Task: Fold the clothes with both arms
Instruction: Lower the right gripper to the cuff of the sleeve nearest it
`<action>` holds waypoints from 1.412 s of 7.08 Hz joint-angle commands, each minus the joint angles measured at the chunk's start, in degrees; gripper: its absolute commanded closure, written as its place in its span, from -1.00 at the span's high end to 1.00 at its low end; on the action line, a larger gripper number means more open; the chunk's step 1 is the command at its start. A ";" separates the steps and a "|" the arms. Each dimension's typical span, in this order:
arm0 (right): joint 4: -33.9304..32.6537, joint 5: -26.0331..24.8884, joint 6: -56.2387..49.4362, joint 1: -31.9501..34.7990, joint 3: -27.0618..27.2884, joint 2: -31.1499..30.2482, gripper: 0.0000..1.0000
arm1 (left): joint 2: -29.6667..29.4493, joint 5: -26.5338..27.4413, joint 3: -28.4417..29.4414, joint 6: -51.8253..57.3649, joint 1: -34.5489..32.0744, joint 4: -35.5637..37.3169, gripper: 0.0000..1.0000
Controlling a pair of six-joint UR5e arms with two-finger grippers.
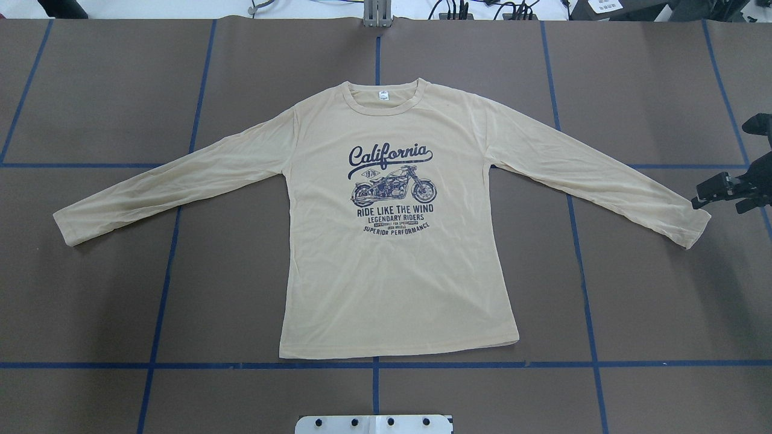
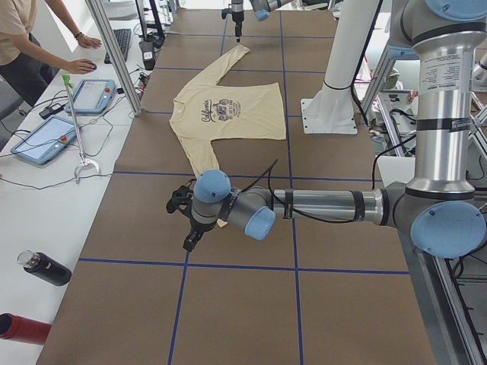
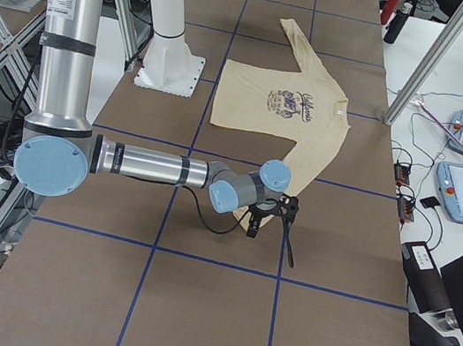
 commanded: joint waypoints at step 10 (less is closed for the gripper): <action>0.13 -0.41 3.28 -1.18 -3.80 1.66 0.24 | 0.02 -0.04 -0.37 0.00 -0.09 -0.01 1.00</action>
